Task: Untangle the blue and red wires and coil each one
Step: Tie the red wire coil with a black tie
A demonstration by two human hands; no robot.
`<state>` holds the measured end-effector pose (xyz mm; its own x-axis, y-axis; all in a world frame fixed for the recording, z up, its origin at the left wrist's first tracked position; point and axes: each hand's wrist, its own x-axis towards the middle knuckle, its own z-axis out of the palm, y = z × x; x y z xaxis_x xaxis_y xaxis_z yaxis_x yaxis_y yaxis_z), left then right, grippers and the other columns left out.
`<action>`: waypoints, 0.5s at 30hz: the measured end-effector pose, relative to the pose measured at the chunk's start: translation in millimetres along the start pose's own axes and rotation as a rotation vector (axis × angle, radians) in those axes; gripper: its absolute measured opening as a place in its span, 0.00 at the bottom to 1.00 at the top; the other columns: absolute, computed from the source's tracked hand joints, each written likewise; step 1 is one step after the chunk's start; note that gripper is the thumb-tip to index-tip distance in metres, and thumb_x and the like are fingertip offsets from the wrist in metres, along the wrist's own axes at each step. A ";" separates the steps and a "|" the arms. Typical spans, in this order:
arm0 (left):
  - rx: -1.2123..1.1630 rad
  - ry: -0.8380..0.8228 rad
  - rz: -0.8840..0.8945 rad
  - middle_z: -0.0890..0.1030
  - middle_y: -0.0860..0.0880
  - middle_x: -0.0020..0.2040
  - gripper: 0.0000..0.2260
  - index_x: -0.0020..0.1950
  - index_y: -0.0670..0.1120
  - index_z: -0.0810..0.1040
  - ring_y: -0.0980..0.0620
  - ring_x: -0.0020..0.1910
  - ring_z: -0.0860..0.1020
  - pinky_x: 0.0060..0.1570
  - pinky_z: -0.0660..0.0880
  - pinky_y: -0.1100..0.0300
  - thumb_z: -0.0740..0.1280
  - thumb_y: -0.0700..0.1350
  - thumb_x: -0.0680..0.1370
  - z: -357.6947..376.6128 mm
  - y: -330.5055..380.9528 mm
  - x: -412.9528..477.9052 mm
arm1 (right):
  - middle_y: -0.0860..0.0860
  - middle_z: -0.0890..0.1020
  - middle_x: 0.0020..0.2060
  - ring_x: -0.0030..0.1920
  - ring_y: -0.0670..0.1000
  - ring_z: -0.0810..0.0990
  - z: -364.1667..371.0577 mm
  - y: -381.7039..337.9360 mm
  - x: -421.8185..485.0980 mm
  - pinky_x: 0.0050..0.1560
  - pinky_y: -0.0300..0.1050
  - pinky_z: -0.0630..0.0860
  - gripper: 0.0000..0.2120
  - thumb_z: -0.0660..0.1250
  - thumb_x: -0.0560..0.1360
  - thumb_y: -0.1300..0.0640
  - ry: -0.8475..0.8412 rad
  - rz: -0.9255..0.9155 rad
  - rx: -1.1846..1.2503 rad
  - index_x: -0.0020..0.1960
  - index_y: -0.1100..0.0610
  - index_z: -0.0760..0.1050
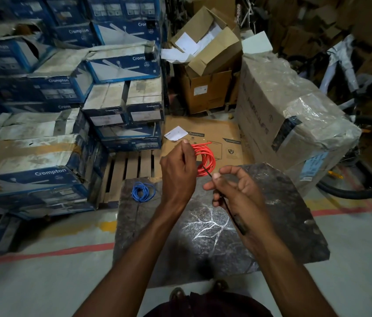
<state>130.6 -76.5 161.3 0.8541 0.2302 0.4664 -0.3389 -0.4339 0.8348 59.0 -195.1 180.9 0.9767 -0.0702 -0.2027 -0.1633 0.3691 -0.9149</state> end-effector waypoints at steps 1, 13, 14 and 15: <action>-0.006 -0.007 0.014 0.70 0.44 0.26 0.20 0.34 0.39 0.68 0.53 0.27 0.68 0.27 0.58 0.67 0.56 0.42 0.85 0.3 0.6 -0.6 | 0.57 0.86 0.38 0.30 0.47 0.76 2.2 0.6 2.2 0.34 0.39 0.77 0.08 0.69 0.81 0.62 0.011 -0.021 -0.017 0.57 0.58 0.71; 0.000 -0.012 0.115 0.71 0.46 0.27 0.20 0.36 0.40 0.70 0.50 0.26 0.69 0.27 0.61 0.57 0.53 0.46 0.85 3.2 9.1 -9.4 | 0.56 0.83 0.28 0.28 0.54 0.82 11.9 16.8 14.1 0.32 0.54 0.80 0.10 0.71 0.80 0.52 0.268 -0.415 -0.407 0.54 0.50 0.70; -0.009 -0.009 0.110 0.71 0.46 0.27 0.20 0.36 0.40 0.70 0.50 0.26 0.69 0.27 0.62 0.56 0.53 0.46 0.85 3.5 9.4 -10.9 | 0.55 0.81 0.27 0.26 0.55 0.80 10.5 18.2 14.9 0.31 0.53 0.78 0.10 0.71 0.80 0.51 0.289 -0.441 -0.451 0.54 0.50 0.70; -0.017 -0.005 0.105 0.72 0.45 0.27 0.20 0.36 0.40 0.71 0.49 0.26 0.70 0.27 0.63 0.55 0.53 0.47 0.85 3.8 9.4 -11.9 | 0.54 0.79 0.26 0.26 0.53 0.78 8.9 19.4 16.0 0.30 0.49 0.76 0.11 0.71 0.79 0.51 0.313 -0.469 -0.487 0.54 0.50 0.70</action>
<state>118.7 -86.6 162.5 0.8154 0.1799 0.5503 -0.4335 -0.4402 0.7863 72.7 -180.8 163.0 0.8859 -0.4066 0.2235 0.1464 -0.2121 -0.9662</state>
